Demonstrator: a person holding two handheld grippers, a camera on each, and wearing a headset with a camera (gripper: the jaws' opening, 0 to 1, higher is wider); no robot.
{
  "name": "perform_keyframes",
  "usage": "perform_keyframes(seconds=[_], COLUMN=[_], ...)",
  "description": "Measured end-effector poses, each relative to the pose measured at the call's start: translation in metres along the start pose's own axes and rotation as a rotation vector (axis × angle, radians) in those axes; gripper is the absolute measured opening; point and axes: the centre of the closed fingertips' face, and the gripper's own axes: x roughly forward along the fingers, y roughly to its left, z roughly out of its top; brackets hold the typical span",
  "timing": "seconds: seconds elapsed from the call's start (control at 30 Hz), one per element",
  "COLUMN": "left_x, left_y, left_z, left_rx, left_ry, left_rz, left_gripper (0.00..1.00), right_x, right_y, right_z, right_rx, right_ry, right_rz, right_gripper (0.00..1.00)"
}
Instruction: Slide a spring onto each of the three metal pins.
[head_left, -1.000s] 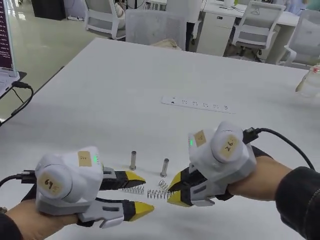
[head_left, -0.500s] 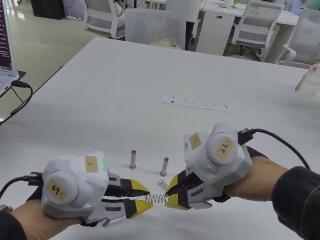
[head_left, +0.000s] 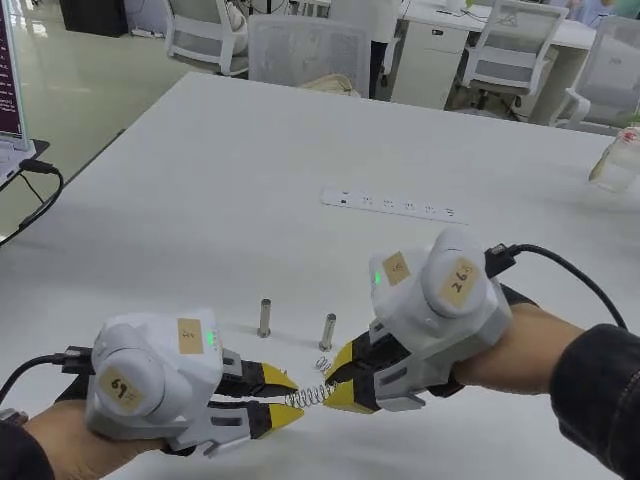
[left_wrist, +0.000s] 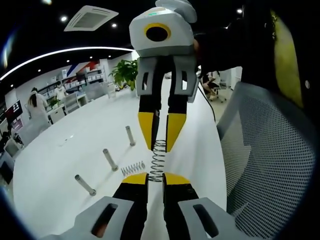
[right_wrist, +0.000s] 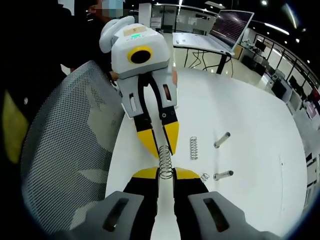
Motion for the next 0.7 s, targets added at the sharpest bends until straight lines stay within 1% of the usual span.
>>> perform_keyframes(seconds=[0.33, 0.5, 0.7], left_x=[0.001, 0.003, 0.005], left_y=[0.000, -0.001, -0.003], left_z=[0.001, 0.002, 0.002], left_rx=[0.013, 0.015, 0.019], left_ry=[-0.004, -0.005, -0.004], left_rz=[0.000, -0.007, -0.018], left_gripper=[0.03, 0.03, 0.03], right_x=[-0.003, -0.003, -0.003], right_y=[0.000, 0.000, 0.001], right_z=[0.012, 0.016, 0.017], right_rx=[-0.020, -0.029, -0.038], right_ry=[-0.015, 0.004, 0.029], right_rz=[-0.005, 0.002, 0.011], right_gripper=[0.07, 0.07, 0.07])
